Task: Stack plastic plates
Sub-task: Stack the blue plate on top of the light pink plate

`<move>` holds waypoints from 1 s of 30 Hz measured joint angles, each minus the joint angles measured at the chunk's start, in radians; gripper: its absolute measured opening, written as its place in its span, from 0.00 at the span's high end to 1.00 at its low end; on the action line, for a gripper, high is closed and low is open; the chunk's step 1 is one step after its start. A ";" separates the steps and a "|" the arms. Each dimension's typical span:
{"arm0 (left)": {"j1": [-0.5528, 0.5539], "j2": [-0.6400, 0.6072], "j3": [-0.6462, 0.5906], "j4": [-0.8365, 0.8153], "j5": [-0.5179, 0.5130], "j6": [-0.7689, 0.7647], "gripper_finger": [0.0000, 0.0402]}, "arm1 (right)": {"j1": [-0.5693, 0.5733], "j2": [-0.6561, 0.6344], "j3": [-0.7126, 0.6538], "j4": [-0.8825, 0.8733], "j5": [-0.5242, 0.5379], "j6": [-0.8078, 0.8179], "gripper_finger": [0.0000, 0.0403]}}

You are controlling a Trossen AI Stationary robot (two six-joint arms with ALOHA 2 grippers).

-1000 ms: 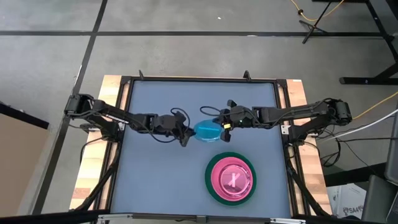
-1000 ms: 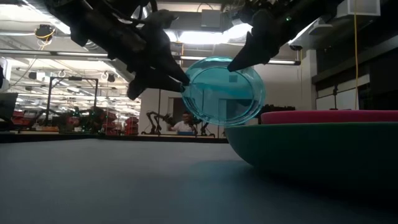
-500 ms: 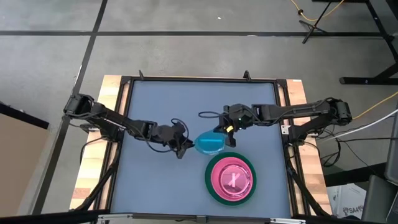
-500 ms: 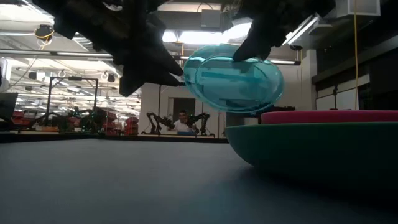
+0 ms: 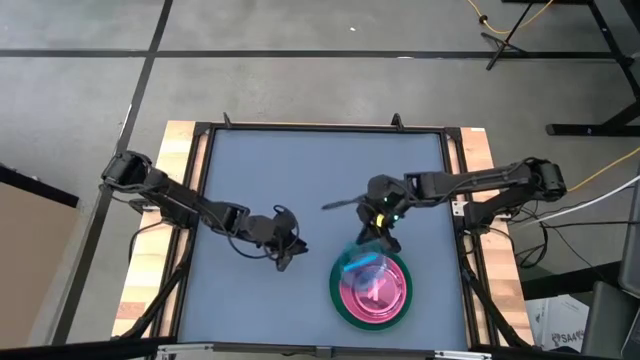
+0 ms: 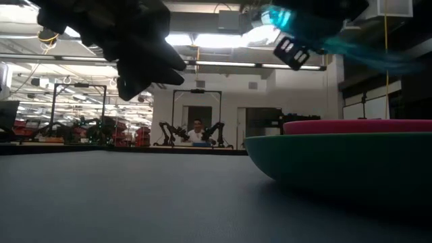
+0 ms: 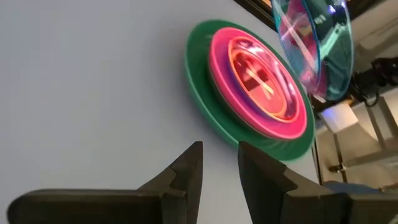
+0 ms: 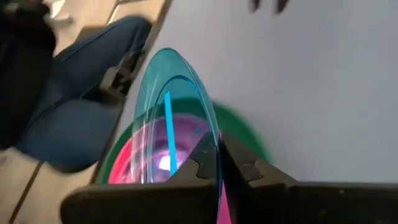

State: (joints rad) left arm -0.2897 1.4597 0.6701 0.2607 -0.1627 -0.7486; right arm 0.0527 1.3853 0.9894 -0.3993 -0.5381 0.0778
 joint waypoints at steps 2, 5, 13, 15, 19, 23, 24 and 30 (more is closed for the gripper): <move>-0.013 0.000 0.000 0.000 0.000 0.000 0.77 | 0.037 0.000 0.000 -0.034 -0.005 0.000 1.00; -0.027 0.000 0.000 0.000 -0.007 0.000 0.77 | 0.098 0.000 0.000 -0.076 0.009 0.000 1.00; -0.042 0.000 0.000 0.000 -0.015 0.000 0.77 | 0.234 0.000 0.000 -0.136 0.126 -0.001 1.00; -0.042 0.000 0.000 0.000 -0.026 0.000 0.77 | 0.255 0.000 0.000 -0.135 0.138 -0.001 1.00; -0.042 0.000 0.000 0.000 -0.061 0.000 0.77 | 0.283 0.000 0.000 -0.135 0.167 0.000 1.00; -0.041 0.000 0.000 0.000 -0.064 0.000 0.77 | 0.283 0.000 0.000 -0.134 0.181 0.000 1.00; -0.041 0.000 0.000 0.000 -0.064 0.001 0.77 | 0.281 0.000 0.000 -0.132 0.183 0.000 1.00; -0.041 0.000 0.000 0.000 -0.064 0.001 0.77 | 0.281 0.032 0.000 -0.122 0.190 -0.001 1.00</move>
State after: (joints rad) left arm -0.3309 1.4597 0.6701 0.2607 -0.2268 -0.7479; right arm 0.3336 1.4173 0.9890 -0.5208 -0.3482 0.0772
